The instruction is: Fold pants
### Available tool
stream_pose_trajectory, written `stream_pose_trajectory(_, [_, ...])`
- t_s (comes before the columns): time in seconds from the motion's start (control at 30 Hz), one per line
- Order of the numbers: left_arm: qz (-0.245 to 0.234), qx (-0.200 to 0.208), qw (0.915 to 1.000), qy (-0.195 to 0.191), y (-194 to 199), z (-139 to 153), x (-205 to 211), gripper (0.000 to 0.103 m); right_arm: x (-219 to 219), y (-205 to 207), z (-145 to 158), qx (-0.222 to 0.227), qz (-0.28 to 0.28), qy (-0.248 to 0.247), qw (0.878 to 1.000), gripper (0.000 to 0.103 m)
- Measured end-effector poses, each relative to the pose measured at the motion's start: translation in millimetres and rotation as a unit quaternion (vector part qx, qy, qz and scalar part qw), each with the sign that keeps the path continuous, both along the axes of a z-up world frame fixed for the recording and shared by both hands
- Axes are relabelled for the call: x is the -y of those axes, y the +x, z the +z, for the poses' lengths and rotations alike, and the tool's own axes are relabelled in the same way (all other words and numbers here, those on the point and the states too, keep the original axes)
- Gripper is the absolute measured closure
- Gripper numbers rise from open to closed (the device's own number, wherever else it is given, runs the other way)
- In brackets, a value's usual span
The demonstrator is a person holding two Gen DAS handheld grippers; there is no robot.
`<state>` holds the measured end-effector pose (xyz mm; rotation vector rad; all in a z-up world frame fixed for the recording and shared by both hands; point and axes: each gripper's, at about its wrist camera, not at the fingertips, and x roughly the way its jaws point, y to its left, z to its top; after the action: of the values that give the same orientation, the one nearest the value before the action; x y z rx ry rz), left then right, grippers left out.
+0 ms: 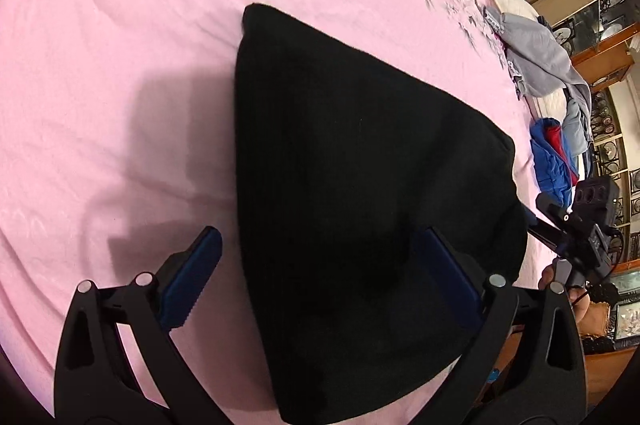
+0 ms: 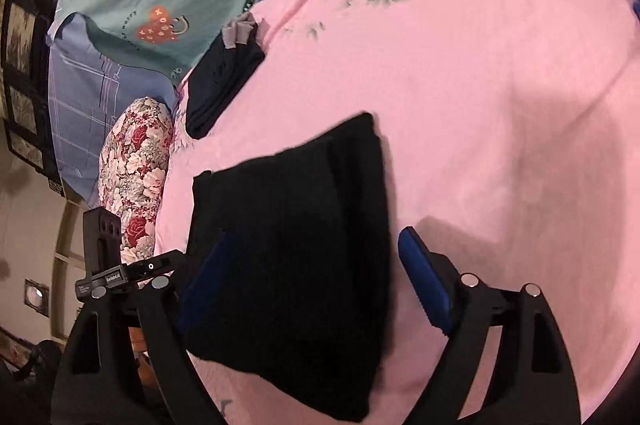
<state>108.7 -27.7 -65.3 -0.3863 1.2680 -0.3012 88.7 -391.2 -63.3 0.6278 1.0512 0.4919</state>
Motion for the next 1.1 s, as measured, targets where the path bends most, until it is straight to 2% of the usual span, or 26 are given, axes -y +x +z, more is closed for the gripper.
stream_pose_trajectory(0.13, [-0.009,-0.006,0.9998,-0.016,2,0,-2,0.003,3,-3,-2,-0.005,0.011,0.0,1.0,0.017])
stream_pose_trajectory(0.23, [-0.021,-0.01,0.9985,-0.05,5,-2,-1,0.005,-2,-6,-1,-0.007,0.032,-0.001,0.999,0.017])
stream_pose_trajectory(0.37, [-0.045,-0.002,0.9966,-0.069,-2,-4,-3,0.007,-2,-14,-1,-0.004,0.056,0.036,0.998,0.017])
stream_pose_trajectory(0.47, [-0.053,0.0,0.9951,-0.084,-3,-5,-5,0.007,-5,-17,0,0.007,0.073,0.034,0.997,0.017])
stream_pose_trajectory(0.57, [-0.048,0.004,0.9905,-0.128,9,-10,-5,0.002,-11,-8,-2,0.01,0.083,0.065,0.994,0.017])
stream_pose_trajectory(0.63, [-0.045,0.004,0.9911,-0.125,21,-10,2,0.002,-20,6,-5,0.013,0.082,0.088,0.993,0.017])
stream_pose_trajectory(0.67, [-0.047,0.009,0.9924,-0.113,25,-8,9,0.002,-23,13,-6,0.015,0.079,0.091,0.993,0.017])
stream_pose_trajectory(0.7, [-0.047,0.011,0.9946,-0.092,27,-6,16,0.003,-29,22,-8,0.014,0.078,0.105,0.991,0.021])
stream_pose_trajectory(0.73, [-0.048,0.012,0.9966,-0.066,26,-3,23,0.007,-36,29,-10,0.005,0.083,0.111,0.99,0.025])
stream_pose_trajectory(0.77, [-0.048,0.023,0.9983,-0.023,22,0,30,0.021,-45,34,-12,-0.001,0.087,0.103,0.991,0.038])
stream_pose_trajectory(0.8, [-0.052,0.031,0.9981,0.013,20,2,35,0.048,-51,37,-15,-0.009,0.092,0.095,0.991,0.055])
stream_pose_trajectory(0.83, [-0.057,0.04,0.9972,0.025,17,3,36,0.053,-56,37,-17,-0.012,0.093,0.084,0.992,0.057])
stream_pose_trajectory(0.93, [-0.053,0.049,0.9974,0.004,11,8,28,0.066,-56,28,-13,-0.004,0.091,0.077,0.993,0.061])
stream_pose_trajectory(1.1, [-0.047,0.041,0.998,-0.015,14,7,24,0.066,-56,18,-9,-0.001,0.085,0.071,0.994,0.063])
